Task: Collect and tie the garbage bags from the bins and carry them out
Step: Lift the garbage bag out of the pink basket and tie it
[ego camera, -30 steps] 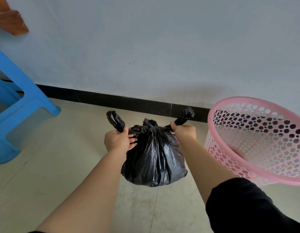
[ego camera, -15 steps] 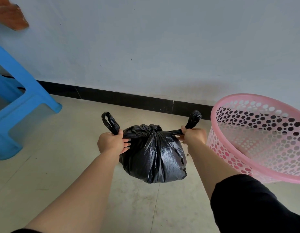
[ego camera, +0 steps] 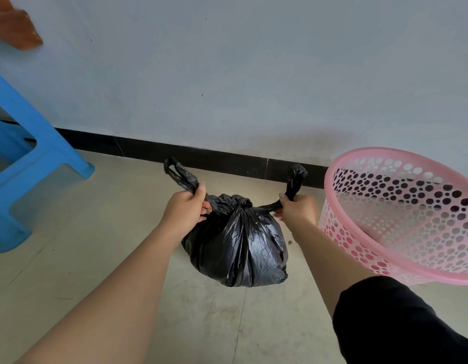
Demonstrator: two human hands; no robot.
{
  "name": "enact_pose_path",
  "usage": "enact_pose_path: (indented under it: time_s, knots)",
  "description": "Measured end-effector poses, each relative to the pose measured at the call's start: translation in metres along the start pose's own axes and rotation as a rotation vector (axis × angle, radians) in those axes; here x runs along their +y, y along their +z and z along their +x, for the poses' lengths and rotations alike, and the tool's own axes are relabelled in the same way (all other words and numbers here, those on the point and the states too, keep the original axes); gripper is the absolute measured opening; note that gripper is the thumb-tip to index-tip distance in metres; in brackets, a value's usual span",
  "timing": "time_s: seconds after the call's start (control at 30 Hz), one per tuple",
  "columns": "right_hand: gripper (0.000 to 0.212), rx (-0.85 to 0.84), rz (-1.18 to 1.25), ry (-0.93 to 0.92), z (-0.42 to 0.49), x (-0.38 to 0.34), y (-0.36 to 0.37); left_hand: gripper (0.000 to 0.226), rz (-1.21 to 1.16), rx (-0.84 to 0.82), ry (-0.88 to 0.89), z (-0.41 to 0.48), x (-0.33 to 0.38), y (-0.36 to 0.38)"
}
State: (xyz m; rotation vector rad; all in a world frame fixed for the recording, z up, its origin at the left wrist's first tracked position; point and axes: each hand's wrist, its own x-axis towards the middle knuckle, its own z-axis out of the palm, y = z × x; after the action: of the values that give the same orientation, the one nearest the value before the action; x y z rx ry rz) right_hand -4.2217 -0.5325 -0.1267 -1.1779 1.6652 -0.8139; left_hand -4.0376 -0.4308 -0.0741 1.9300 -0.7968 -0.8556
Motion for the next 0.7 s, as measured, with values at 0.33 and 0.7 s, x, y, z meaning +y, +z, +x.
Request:
enact_pose_path:
  time_s: [0.33,0.7]
  knots:
    - [0.034,-0.092,-0.047,-0.23,-0.014,-0.036,0.008,0.051,0.103,-0.097,0.222,-0.001,0.026,0.021]
    - [0.024,-0.256,0.073,-0.213,-0.015,-0.042,0.009,0.02,0.094,-0.086,0.173,-0.002,0.007,0.028]
